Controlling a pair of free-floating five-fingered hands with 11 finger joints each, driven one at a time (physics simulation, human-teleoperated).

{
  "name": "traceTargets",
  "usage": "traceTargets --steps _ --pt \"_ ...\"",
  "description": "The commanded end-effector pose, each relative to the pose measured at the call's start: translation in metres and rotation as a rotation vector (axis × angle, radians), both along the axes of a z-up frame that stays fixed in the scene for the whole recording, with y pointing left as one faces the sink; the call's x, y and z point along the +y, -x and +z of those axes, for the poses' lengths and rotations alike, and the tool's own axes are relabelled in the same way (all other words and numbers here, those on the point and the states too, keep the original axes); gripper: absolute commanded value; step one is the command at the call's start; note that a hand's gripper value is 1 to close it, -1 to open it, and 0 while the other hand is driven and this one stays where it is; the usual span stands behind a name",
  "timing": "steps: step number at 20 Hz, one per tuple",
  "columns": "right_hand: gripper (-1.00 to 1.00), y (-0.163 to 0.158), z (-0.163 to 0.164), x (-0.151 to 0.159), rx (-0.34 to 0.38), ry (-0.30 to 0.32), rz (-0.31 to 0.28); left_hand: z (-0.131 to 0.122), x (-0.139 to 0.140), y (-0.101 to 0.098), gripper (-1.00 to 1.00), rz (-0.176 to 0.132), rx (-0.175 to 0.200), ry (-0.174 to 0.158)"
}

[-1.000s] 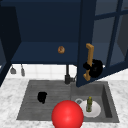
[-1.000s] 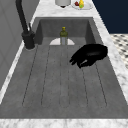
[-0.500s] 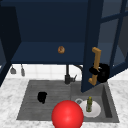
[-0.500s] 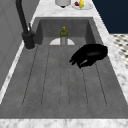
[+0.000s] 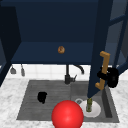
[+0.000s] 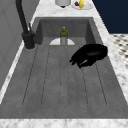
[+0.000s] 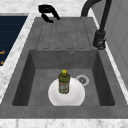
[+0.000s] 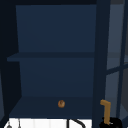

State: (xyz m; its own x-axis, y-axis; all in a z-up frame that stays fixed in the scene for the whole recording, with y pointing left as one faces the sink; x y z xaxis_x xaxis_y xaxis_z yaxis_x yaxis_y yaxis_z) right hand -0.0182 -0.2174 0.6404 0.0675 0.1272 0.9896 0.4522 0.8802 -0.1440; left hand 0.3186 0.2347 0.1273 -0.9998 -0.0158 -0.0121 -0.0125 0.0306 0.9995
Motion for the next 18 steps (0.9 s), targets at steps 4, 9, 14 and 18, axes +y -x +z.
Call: traceTargets --steps 4,9,14,18 --pt "1.0 0.025 0.0 -0.041 -0.022 0.006 0.072 0.0 0.0 0.0 0.0 0.0 0.0 0.0" --pt "1.0 0.044 -0.001 -0.069 -0.02 0.018 0.116 0.0 0.0 0.0 0.0 0.0 0.0 0.0" --pt "1.0 0.053 -0.013 -0.1 -0.002 0.03 0.147 0.0 0.0 0.0 0.0 0.0 0.0 0.0" --pt "1.0 0.064 -0.011 -0.126 -0.022 0.035 0.181 0.0 0.0 0.0 0.0 0.0 0.0 0.0"
